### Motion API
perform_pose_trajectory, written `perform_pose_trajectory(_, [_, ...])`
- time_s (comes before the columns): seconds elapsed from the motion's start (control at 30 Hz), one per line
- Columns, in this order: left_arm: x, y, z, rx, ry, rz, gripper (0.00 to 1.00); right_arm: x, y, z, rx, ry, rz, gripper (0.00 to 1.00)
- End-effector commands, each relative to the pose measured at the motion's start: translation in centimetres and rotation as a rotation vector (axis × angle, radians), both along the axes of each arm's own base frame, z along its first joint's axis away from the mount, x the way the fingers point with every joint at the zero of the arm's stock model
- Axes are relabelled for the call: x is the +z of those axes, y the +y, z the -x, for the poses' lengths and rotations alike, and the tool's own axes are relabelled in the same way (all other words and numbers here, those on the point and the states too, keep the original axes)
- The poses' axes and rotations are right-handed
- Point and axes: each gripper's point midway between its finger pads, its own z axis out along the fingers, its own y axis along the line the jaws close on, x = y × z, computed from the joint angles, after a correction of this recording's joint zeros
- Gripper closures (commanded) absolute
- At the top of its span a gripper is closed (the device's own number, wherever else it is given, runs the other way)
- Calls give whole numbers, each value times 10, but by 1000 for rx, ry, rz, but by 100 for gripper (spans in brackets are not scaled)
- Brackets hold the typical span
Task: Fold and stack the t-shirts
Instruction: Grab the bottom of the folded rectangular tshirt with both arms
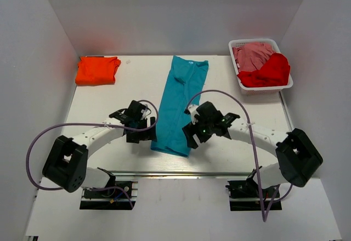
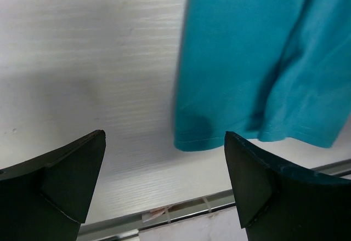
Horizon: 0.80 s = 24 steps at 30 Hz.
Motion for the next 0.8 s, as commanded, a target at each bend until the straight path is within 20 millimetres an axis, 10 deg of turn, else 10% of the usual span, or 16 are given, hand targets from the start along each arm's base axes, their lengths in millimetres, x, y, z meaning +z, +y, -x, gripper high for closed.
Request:
perform_pose_trajectory(0.0, [17,-22,-10,-57,-86,122,1,6,12,21,35,2,-18,10])
perform_pose_trajectory(0.33, [-8,-21,15,-95,23,99,15,-13,34,38,-41,28,-27,14])
perform_pose_trajectory(0.77, [-24,-23,30,-94,32,133,47,-43,30,45,-112,71,10,58])
